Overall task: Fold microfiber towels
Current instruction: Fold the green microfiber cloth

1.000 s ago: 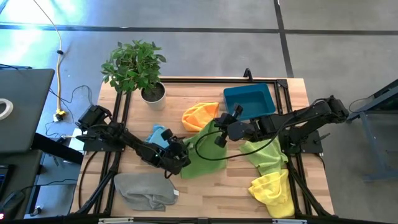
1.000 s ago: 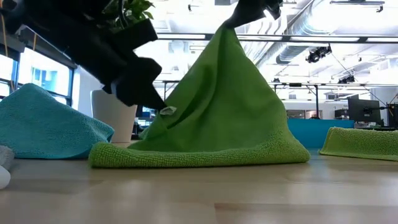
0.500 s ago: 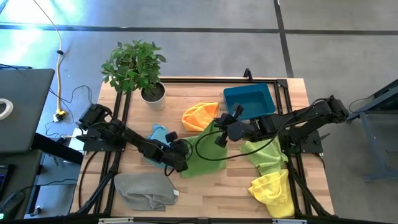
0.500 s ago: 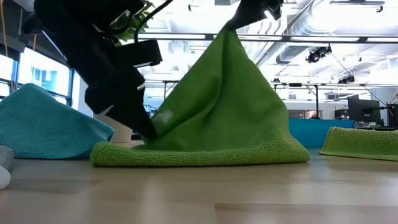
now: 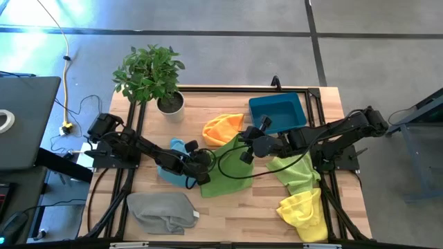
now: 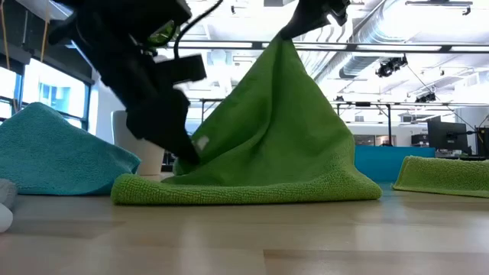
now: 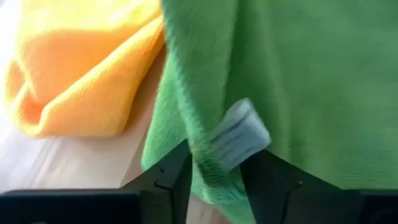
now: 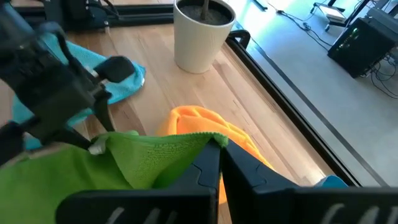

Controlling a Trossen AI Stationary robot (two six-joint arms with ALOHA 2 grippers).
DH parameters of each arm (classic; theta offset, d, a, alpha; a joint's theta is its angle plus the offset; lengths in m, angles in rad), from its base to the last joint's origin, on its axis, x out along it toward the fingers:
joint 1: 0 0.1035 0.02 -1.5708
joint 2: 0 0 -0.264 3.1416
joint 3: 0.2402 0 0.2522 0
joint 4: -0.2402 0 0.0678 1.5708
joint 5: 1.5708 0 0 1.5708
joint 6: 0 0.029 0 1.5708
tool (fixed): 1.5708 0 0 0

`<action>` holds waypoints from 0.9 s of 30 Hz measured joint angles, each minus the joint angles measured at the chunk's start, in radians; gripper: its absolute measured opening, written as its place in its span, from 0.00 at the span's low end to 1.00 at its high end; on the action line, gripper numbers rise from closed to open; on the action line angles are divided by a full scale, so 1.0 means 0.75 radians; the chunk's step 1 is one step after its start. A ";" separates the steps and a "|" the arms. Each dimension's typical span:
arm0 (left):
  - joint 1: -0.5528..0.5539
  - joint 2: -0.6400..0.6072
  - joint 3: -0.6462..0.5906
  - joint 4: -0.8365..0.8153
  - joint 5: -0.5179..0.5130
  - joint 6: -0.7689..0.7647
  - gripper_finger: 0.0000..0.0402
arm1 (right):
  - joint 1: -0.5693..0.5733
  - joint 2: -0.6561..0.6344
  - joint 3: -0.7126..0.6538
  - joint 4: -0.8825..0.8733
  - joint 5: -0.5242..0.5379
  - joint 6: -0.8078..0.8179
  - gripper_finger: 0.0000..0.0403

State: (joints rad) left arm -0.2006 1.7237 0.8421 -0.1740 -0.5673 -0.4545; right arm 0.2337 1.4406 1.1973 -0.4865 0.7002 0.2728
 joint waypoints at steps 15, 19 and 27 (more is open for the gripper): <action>-0.043 -0.421 0.068 -0.456 0.013 0.111 0.01 | 0.112 0.000 -0.003 0.135 -0.033 -0.175 0.00; -0.075 -0.586 0.158 -0.621 0.009 0.118 0.01 | 0.182 0.000 -0.003 0.249 0.001 -0.304 0.00; -0.111 -0.794 0.415 -0.907 -0.151 0.251 0.00 | 0.266 0.000 0.032 0.325 0.277 -0.624 0.00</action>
State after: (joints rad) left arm -0.2840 1.1286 1.1537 -0.8545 -0.6809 -0.2661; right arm 0.4334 1.4406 1.2210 -0.2424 0.9080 -0.1954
